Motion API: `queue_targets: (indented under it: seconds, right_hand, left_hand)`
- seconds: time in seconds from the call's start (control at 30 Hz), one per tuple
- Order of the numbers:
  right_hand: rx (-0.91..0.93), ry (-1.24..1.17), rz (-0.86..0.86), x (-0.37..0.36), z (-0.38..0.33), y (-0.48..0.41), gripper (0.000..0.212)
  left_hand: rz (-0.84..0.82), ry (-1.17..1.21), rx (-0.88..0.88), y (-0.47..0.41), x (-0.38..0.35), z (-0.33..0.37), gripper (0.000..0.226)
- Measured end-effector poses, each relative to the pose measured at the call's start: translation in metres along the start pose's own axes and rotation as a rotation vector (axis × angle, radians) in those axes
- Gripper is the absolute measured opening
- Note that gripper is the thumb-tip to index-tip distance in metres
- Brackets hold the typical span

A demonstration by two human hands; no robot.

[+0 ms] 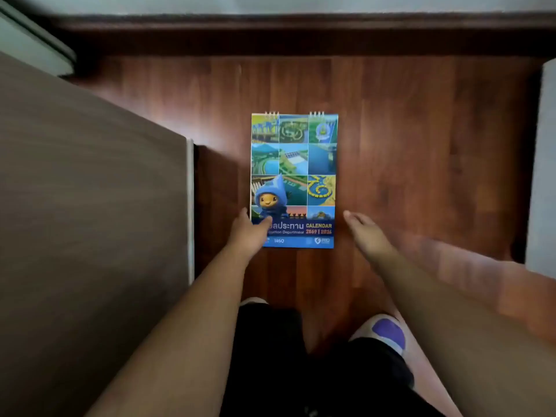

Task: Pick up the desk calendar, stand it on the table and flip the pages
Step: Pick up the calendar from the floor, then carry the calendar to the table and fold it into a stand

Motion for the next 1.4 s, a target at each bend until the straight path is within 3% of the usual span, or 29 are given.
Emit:
queue_targets:
  seconds: [0.1,0.2,0.3,0.37,0.43,0.53,0.7,0.87,0.93,1.03,1.07,1.13,1.23,1.4]
  right_hand:
    - [-0.088,-0.26,0.022,-0.021,0.004,-0.028,0.058]
    - [-0.145,-0.314,0.026,-0.027,0.002,-0.036,0.079]
    - [-0.105,-0.115,0.087,-0.017,-0.016,-0.014,0.074]
    - [-0.082,0.095,0.154,-0.004,-0.033,0.014,0.073]
    - [-0.074,0.227,0.175,0.013,-0.052,0.049,0.068]
    - [-0.067,0.272,0.177,0.047,-0.093,0.115,0.06]
    - [0.034,0.202,0.191,0.106,-0.19,0.242,0.053]
    - [0.262,0.243,0.243,0.165,-0.3,0.378,0.052]
    - [0.437,0.43,0.306,0.182,-0.338,0.43,0.052]
    - [0.725,0.631,0.364,0.195,-0.387,0.511,0.054]
    - [0.793,0.613,0.318,0.194,-0.402,0.532,0.054]
    - [0.9,0.519,0.179,0.187,-0.431,0.575,0.054]
    - [1.028,0.193,-0.137,0.155,-0.471,0.649,0.048]
    - [1.053,-0.144,-0.699,0.07,-0.507,0.777,0.032]
  left_hand:
    - [-0.074,0.155,0.086,-0.019,-0.006,0.001,0.084]
    - [-0.056,0.195,0.113,-0.015,-0.003,-0.001,0.09]
    - [0.089,0.087,0.062,0.013,0.009,-0.001,0.098]
    - [0.156,0.052,0.014,0.055,0.019,0.006,0.078]
    - [0.068,0.177,0.018,0.104,0.027,0.013,0.066]
    - [-0.039,0.29,0.014,0.178,0.052,0.025,0.071]
    - [0.005,0.258,-0.168,0.316,0.121,0.075,0.059]
    - [0.086,0.3,-0.435,0.476,0.2,0.118,0.025]
    - [0.131,0.327,-0.5,0.534,0.228,0.122,0.031]
    - [0.232,0.43,-0.609,0.603,0.271,0.109,0.058]
    - [0.271,0.478,-0.642,0.622,0.286,0.1,0.059]
    - [0.345,0.59,-0.698,0.669,0.313,0.079,0.04]
    - [0.392,0.772,-0.789,0.731,0.356,0.023,0.031]
    - [0.397,0.945,-0.888,0.802,0.41,-0.112,0.018]
Point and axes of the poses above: each hand's wrist, its own y-axis away from the middle knuckle, its own x-axis out of the back of the hand, z = x × y, the point moved 1 cm from there along -y, towards the middle knuckle, and after that the axes turned 8 degrees about x, right-handed, at the moved point
